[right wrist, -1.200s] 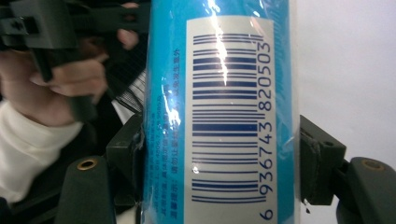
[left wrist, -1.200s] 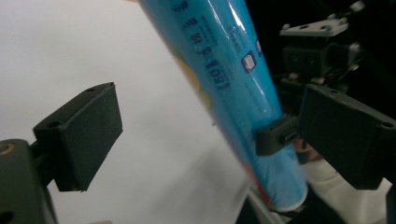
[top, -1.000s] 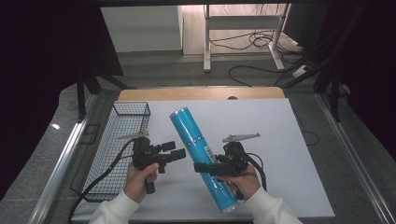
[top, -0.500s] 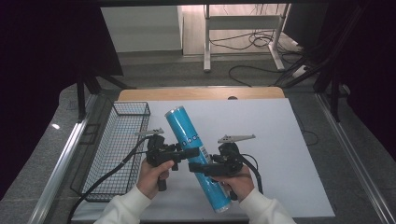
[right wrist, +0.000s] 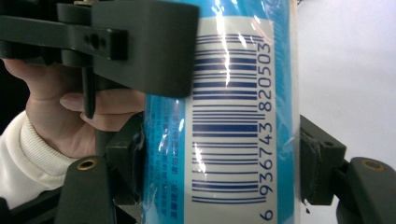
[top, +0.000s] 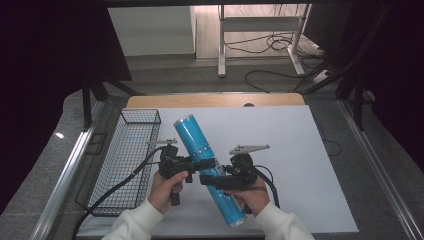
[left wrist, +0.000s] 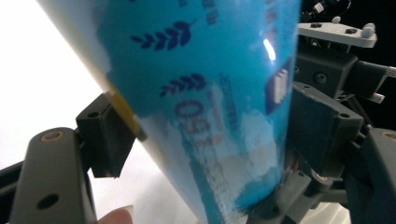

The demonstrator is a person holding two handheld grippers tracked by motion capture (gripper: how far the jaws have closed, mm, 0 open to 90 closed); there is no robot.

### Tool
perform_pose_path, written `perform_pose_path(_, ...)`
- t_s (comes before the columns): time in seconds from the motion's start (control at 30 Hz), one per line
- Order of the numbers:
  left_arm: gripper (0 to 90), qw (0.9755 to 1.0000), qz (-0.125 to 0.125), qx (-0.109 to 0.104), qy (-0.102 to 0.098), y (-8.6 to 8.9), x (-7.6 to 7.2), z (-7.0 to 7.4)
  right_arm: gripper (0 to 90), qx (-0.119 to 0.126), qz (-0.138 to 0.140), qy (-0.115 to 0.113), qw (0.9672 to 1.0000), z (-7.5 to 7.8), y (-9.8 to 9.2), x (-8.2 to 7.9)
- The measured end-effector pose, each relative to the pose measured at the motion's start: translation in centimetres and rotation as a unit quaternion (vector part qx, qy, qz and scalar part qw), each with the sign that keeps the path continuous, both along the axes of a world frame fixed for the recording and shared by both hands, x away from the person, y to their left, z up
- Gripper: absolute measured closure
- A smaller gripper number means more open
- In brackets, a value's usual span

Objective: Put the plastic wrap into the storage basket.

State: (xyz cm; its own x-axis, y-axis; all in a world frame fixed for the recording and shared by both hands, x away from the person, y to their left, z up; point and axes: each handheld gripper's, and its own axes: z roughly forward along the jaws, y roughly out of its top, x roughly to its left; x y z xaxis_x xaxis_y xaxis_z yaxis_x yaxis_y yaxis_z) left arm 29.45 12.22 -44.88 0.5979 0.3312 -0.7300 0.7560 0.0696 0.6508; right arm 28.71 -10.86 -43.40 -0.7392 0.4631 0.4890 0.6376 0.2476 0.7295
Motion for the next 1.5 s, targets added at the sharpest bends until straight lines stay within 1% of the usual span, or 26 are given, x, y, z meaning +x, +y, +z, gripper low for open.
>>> perform_pose_path(0.07,23.8,1.0,-0.001,0.003,-0.002,0.0,-0.1,0.0,32.3,-0.002,0.003,-0.002,1.0,0.0,0.1,-0.1)
perform_pose_path(0.27,28.3,0.9999,-0.004,-0.01,0.007,0.2,0.0,0.0,32.2,-0.004,0.007,-0.007,0.9999,-0.2,0.2,-0.1)
perform_pose_path(0.4,30.3,1.0,-0.005,-0.003,-0.005,0.3,-0.1,0.1,32.0,-0.006,0.009,-0.007,0.9999,-0.4,0.5,-0.2)
perform_pose_path(0.5,31.1,1.0,-0.004,0.001,-0.004,0.4,-0.2,0.3,31.5,0.002,0.012,-0.007,0.9999,-0.6,0.6,-0.2)
perform_pose_path(0.53,31.2,1.0,-0.005,0.004,-0.005,0.6,-0.2,0.3,27.5,0.013,0.013,-0.002,0.9998,-0.7,0.7,-0.1)
perform_pose_path(0.57,31.3,1.0,-0.005,0.004,-0.005,0.6,-0.2,0.3,27.5,0.013,0.013,-0.002,0.9998,-0.7,0.7,-0.1)
perform_pose_path(0.63,31.5,0.9999,-0.005,0.009,-0.003,0.8,-0.2,0.4,21.3,0.023,0.02,0.003,0.9995,-0.7,0.7,0.0)
perform_pose_path(0.7,31.6,0.9999,-0.003,0.014,-0.006,1.1,-0.1,0.5,16.8,0.019,0.008,-0.018,0.9996,-0.2,0.5,-0.3)
perform_pose_path(0.73,31.7,0.9998,-0.002,0.015,-0.009,1.6,-0.1,0.7,13.1,0.014,0.003,-0.035,0.9993,0.7,-0.1,-0.5)
perform_pose_path(0.8,31.7,0.9998,0.0,0.015,-0.014,2.0,-0.2,1.0,12.2,0.014,0.002,-0.042,0.999,1.1,-0.6,-0.6)
perform_pose_path(0.83,31.8,0.9997,0.001,0.014,-0.018,2.3,-0.2,1.3,12.0,0.017,-0.008,-0.058,0.9981,1.8,-2.0,-0.8)
perform_pose_path(0.87,31.8,0.9997,0.001,0.014,-0.022,2.6,-0.3,1.5,12.0,0.017,-0.008,-0.058,0.9981,1.8,-2.0,-0.8)
perform_pose_path(0.9,31.8,0.9996,0.002,0.014,-0.025,3.0,-0.4,1.9,11.9,0.018,-0.015,-0.06,0.9979,2.2,-3.6,-0.8)
perform_pose_path(0.93,31.8,0.9996,0.004,0.013,-0.025,3.4,-0.5,2.2,11.9,0.018,-0.015,-0.06,0.9979,2.2,-3.6,-0.8)
perform_pose_path(0.97,31.8,0.9995,0.008,0.014,-0.027,3.8,-0.5,2.5,12.0,0.011,-0.027,-0.066,0.9974,2.3,-5.2,-0.8)
perform_pose_path(1.03,31.9,0.9993,0.014,0.018,-0.029,4.6,-0.6,3.2,11.9,0.005,-0.032,-0.069,0.9971,2.2,-5.7,-0.8)
perform_pose_path(1.1,31.8,0.9989,0.021,0.028,-0.032,5.5,-0.7,3.9,11.9,-0.017,-0.048,-0.079,0.9956,1.9,-7.4,-0.8)
perform_pose_path(1.13,31.9,0.9986,0.024,0.033,-0.034,5.9,-0.7,4.1,11.9,-0.028,-0.055,-0.079,0.995,1.6,-8.2,-0.8)
perform_pose_path(1.17,31.9,0.9979,0.033,0.044,-0.035,6.8,-0.8,4.8,11.9,-0.047,-0.068,-0.076,0.9936,1.1,-9.6,-0.8)
perform_pose_path(1.2,31.9,0.9979,0.033,0.044,-0.035,6.8,-0.8,4.8,11.9,-0.047,-0.068,-0.076,0.9936,1.1,-9.6,-0.8)
perform_pose_path(1.23,31.9,0.9972,0.04,0.051,-0.038,7.4,-0.9,5.2,12.0,-0.063,-0.084,-0.069,0.9921,0.5,-10.8,-0.7)
perform_pose_path(1.3,31.9,0.9961,0.051,0.06,-0.041,8.3,-1.0,5.8,12.0,-0.07,-0.09,-0.068,0.9912,0.3,-11.2,-0.6)
perform_pose_path(1.4,31.9,0.9938,0.064,0.076,-0.049,9.7,-1.1,6.5,12.1,-0.085,-0.108,-0.051,0.9892,-0.6,-12.7,-0.3)
perform_pose_path(1.43,31.9,0.9937,0.069,0.077,-0.044,10.1,-1.2,6.7,12.2,-0.088,-0.111,-0.048,0.9888,-0.7,-12.9,-0.2)
perform_pose_path(1.47,32.0,0.9927,0.073,0.083,-0.048,10.5,-1.2,6.9,12.4,-0.091,-0.114,-0.046,0.9882,-0.9,-13.2,-0.1)
perform_pose_path(1.5,31.9,0.9926,0.076,0.083,-0.045,11.0,-1.3,7.2,12.5,-0.094,-0.115,-0.044,0.9879,-0.9,-13.4,-0.1)
